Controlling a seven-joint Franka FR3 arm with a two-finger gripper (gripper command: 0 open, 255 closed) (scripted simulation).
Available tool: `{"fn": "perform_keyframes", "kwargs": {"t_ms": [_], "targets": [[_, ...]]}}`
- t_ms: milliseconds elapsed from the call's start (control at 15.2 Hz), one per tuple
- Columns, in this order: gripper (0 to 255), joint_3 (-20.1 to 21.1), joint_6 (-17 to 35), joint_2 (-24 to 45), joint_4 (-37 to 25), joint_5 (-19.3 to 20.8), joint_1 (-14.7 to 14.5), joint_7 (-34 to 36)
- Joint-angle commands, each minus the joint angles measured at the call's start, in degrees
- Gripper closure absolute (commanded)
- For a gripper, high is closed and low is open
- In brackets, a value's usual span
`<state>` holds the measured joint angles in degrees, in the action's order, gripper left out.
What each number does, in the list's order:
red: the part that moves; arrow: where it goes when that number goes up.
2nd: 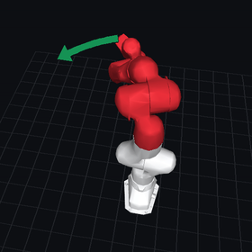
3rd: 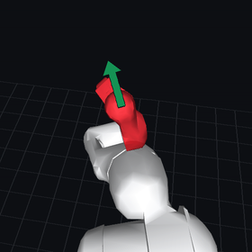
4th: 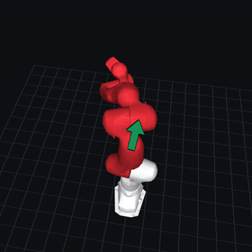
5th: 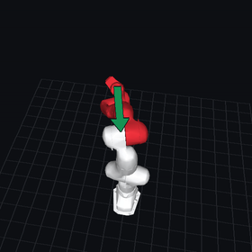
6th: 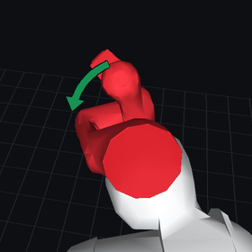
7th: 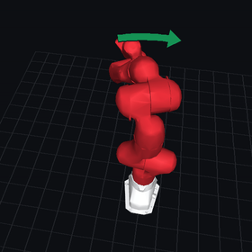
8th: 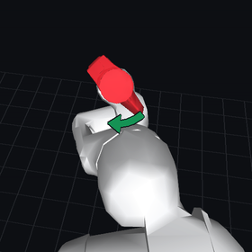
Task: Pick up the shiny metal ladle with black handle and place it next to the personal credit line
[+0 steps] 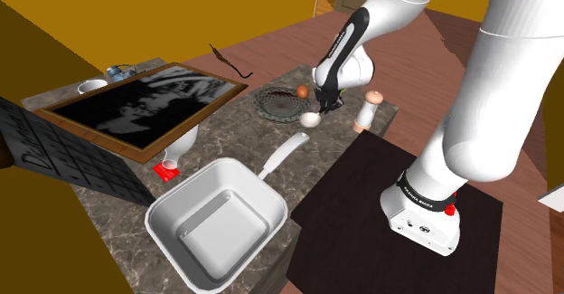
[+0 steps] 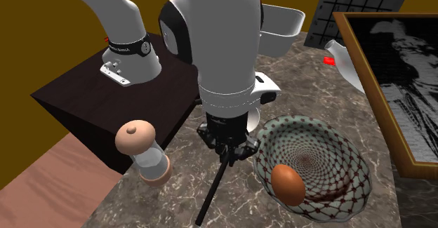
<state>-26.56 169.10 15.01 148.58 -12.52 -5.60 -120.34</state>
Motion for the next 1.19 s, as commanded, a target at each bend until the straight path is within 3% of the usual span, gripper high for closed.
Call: {"fn": "perform_keyframes", "kwargs": {"t_ms": [0, 330, 660, 1122], "targets": [[255, -2.72, -1.57, -1.88, 0.33, 2.52, -2.33, 1.97], [255, -8.51, -5.51, -6.79, 0.86, 9.93, -6.62, 7.20], [255, -11.87, -9.83, -11.95, 0.84, 17.74, -8.61, 12.61], [255, -7.35, -11.16, -13.76, 2.05, 24.34, -15.15, 29.50]]}}
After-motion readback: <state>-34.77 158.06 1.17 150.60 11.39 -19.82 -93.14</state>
